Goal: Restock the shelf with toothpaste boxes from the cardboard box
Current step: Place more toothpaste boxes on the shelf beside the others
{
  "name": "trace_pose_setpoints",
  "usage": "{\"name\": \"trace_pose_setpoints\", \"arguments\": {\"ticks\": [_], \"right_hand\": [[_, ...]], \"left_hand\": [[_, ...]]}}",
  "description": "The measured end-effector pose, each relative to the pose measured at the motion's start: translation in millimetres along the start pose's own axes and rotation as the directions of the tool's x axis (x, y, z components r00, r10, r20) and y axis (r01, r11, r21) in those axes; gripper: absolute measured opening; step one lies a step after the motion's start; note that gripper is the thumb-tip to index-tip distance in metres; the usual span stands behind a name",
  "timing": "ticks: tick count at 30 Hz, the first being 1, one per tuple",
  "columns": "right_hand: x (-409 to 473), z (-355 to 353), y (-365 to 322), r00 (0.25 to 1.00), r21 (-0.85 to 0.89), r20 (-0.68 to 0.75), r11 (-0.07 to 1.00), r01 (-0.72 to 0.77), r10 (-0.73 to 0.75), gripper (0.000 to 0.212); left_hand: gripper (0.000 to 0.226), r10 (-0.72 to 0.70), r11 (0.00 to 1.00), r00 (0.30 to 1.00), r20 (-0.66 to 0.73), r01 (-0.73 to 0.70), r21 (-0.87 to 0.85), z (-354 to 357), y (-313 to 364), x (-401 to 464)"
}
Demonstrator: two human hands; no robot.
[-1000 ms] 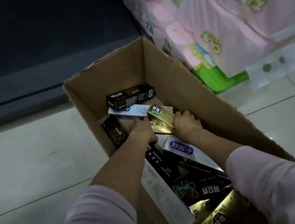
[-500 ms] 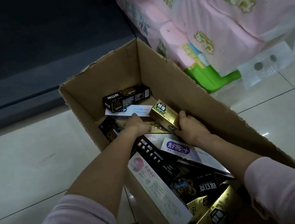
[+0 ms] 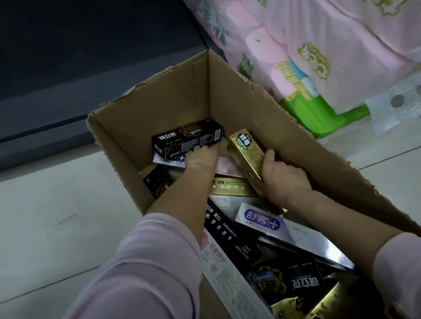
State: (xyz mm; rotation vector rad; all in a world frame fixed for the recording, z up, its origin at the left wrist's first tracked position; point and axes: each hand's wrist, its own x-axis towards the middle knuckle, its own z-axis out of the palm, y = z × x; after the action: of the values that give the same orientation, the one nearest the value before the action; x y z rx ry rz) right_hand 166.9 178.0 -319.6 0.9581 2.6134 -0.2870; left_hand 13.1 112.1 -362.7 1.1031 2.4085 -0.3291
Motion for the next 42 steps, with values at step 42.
{"name": "trace_pose_setpoints", "arguments": {"ticks": [42], "right_hand": [[-242,-672,-175,0.968,0.907,-0.222,0.341,0.248,-0.114,0.046]], "left_hand": [[0.028,-0.336,-0.124,0.934,-0.125,-0.176,-0.977,-631,-125,-466]]}}
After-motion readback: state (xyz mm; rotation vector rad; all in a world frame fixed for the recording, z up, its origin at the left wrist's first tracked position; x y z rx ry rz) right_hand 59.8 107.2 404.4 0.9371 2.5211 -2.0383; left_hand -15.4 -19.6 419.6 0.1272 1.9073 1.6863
